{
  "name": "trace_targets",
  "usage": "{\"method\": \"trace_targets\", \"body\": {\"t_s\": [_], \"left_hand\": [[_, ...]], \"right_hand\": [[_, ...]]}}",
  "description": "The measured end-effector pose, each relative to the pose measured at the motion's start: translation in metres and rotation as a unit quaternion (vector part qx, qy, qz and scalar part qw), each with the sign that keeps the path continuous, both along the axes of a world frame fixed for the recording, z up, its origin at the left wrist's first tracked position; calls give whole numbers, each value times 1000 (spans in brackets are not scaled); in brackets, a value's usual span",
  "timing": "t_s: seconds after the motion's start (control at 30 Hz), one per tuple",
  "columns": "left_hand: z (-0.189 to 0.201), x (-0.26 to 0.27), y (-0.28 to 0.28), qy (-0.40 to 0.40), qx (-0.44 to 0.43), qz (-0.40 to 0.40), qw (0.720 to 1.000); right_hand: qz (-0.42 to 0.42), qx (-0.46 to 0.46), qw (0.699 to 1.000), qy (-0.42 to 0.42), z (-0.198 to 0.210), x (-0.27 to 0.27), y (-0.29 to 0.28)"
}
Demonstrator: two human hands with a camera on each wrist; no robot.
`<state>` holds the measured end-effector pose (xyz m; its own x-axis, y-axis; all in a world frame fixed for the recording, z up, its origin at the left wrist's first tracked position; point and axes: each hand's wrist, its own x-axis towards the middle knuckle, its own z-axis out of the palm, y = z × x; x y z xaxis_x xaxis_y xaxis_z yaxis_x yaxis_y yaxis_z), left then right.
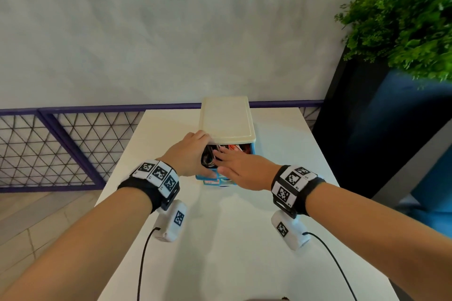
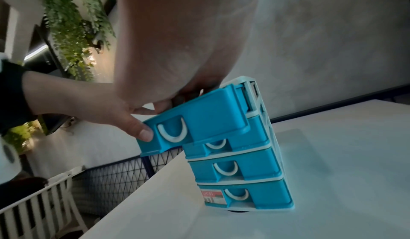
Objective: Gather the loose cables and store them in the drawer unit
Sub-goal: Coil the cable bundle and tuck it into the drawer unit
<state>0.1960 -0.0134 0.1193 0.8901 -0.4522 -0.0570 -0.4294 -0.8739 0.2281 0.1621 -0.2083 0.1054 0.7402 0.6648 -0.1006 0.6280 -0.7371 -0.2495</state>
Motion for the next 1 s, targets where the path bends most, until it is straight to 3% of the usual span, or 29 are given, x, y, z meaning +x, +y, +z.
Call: {"method": "trace_targets", "body": {"t_s": [0.17,0.3,0.4,0.6,0.83,1.0], "left_hand": [[-3,7,-4,-44,5,5,999],[-5,13,-14,-101,14,18,995],[-4,17,-16,-109,10,16,994],[-7,23,4,-66,-31,-11,997],[-14,24,-11,-163,-67,38,984],[-13,21,-10,-150,-70,38,985]], "right_hand": [[-44,61,997,24,-6,15,1],[-148,163,973,-67,-2,32,2],[-207,128,966,-87,6,47,2],[-202,50,974,-91,11,60,2],[-205,58,972,-101,6,53,5],[-202,36,976,-76,6,38,7]]}}
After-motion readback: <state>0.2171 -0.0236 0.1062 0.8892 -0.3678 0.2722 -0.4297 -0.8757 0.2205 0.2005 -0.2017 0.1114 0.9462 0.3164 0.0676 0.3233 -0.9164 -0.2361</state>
